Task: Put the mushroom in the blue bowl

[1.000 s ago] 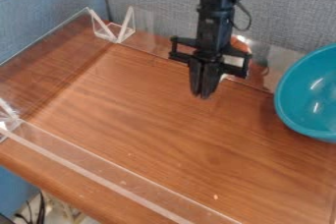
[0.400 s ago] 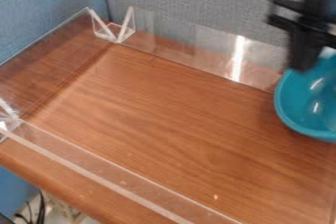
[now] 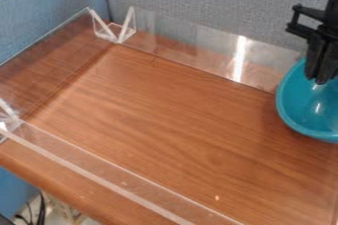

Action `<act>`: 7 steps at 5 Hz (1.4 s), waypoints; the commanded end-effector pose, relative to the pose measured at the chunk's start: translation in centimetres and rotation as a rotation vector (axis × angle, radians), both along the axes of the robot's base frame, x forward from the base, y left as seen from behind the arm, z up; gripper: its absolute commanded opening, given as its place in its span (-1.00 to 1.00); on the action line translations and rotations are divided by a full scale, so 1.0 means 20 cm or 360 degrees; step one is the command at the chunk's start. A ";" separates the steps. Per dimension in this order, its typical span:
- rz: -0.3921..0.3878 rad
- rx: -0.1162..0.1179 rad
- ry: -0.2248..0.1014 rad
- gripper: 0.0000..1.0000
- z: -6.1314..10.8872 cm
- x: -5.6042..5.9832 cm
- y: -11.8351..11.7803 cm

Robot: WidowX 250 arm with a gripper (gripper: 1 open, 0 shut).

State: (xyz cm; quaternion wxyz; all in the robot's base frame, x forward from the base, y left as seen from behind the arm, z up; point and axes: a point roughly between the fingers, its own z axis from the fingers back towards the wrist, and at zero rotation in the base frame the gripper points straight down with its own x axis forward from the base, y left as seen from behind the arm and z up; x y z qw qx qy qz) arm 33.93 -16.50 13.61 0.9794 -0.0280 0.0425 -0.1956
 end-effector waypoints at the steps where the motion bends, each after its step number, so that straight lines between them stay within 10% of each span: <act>1: -0.0045 -0.0059 -0.0173 -1.00 0.24 -0.01 0.05; 5: -0.0148 -0.0055 -0.0215 -1.00 0.33 0.00 0.20; 7: -0.0377 -0.0103 -0.0164 -1.00 0.18 0.11 0.12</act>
